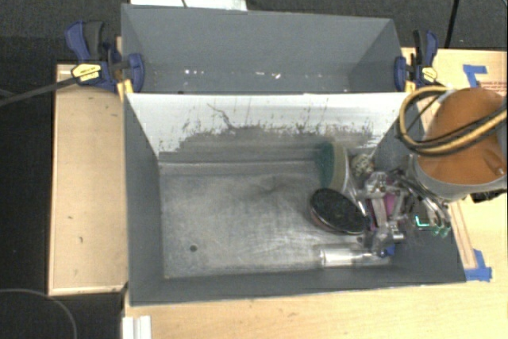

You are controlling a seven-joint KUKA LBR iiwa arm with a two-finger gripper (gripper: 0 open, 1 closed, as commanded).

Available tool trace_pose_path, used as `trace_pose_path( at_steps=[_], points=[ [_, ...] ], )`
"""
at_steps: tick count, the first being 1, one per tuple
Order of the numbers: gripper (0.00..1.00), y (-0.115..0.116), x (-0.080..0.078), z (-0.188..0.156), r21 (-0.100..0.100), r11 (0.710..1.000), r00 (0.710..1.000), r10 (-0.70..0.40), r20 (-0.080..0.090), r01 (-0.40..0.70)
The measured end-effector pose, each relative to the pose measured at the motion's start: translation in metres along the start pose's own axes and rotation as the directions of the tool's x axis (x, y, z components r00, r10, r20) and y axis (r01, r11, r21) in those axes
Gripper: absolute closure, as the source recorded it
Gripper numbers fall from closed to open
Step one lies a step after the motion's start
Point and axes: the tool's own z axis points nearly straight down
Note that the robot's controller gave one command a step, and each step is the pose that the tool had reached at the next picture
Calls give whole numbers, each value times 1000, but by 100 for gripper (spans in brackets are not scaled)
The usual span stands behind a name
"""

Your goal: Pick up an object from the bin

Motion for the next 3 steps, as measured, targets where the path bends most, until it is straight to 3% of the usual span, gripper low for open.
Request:
trace_pose_path(
  at_steps=[1,2,3],
  points=[
    [0,25,-10,38,0,993,992,121,31,-121],
    [100,25,-6,42,1,993,993,117,15,-117],
    [100,28,-12,-73,3,997,997,-82,14,82]
  ],
)
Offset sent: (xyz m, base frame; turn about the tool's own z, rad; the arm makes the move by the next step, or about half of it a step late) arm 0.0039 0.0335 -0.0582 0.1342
